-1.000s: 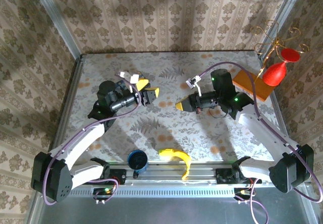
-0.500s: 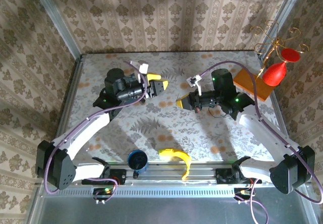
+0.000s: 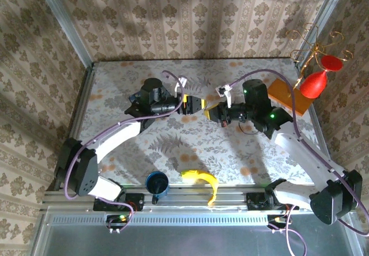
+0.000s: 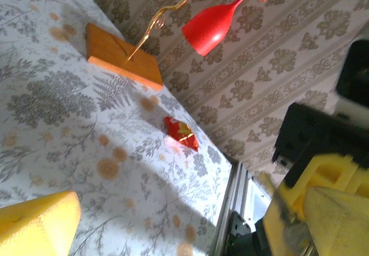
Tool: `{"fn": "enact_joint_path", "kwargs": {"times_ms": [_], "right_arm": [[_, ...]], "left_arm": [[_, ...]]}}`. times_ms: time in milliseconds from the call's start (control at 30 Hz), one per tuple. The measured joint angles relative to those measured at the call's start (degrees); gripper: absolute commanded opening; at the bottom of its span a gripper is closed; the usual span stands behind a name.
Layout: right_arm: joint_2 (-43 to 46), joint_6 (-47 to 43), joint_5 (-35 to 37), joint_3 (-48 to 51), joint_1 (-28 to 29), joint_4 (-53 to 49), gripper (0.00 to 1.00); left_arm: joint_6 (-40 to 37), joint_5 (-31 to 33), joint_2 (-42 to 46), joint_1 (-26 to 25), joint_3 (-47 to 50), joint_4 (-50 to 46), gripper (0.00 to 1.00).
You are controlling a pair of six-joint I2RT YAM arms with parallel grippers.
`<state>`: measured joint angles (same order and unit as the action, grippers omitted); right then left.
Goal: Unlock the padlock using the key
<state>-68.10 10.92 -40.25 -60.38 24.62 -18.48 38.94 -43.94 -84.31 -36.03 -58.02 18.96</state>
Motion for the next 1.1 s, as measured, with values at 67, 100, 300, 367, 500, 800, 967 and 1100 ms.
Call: {"fn": "enact_joint_path", "kwargs": {"times_ms": [67, 100, 300, 367, 500, 800, 967, 1100], "right_arm": [[-1.55, 0.79, -0.24, 0.0, 0.44, -0.11, 0.0], [-2.32, 1.38, -0.5, 0.0, 0.63, -0.09, 0.0], [-4.68, 7.13, -3.5, 0.0, 0.94, 2.29, 0.0], [-4.79, 8.81, -3.69, 0.0, 0.94, 2.89, 0.0], [-4.79, 11.96, -3.65, -0.94, 0.66, 3.41, 0.0], [-7.61, 19.93, -3.5, -7.08, -4.52, 3.34, 0.0], [-10.8, 24.87, -3.48, -7.34, -7.76, 3.1, 0.0], [-11.47, 26.84, -3.06, -7.43, -8.83, 0.96, 0.0]], "left_arm": [[2.1, 0.0, -1.51, 0.0, 0.0, 3.54, 0.99], [3.32, 0.0, -2.34, 0.0, 0.02, 5.49, 0.98], [11.32, -0.72, -8.09, 0.0, 0.17, 18.18, 0.7], [13.44, -1.31, -10.16, 0.0, 0.22, 20.96, 0.62], [17.07, -2.47, -12.57, 0.0, 1.33, 24.87, 0.51], [17.9, -7.39, -11.47, 0.13, 4.09, 30.47, 0.37], [17.84, -8.13, -8.81, 0.72, 7.63, 33.51, 0.26], [16.22, -6.99, -5.03, 1.4, 8.98, 33.46, 0.25]]}}
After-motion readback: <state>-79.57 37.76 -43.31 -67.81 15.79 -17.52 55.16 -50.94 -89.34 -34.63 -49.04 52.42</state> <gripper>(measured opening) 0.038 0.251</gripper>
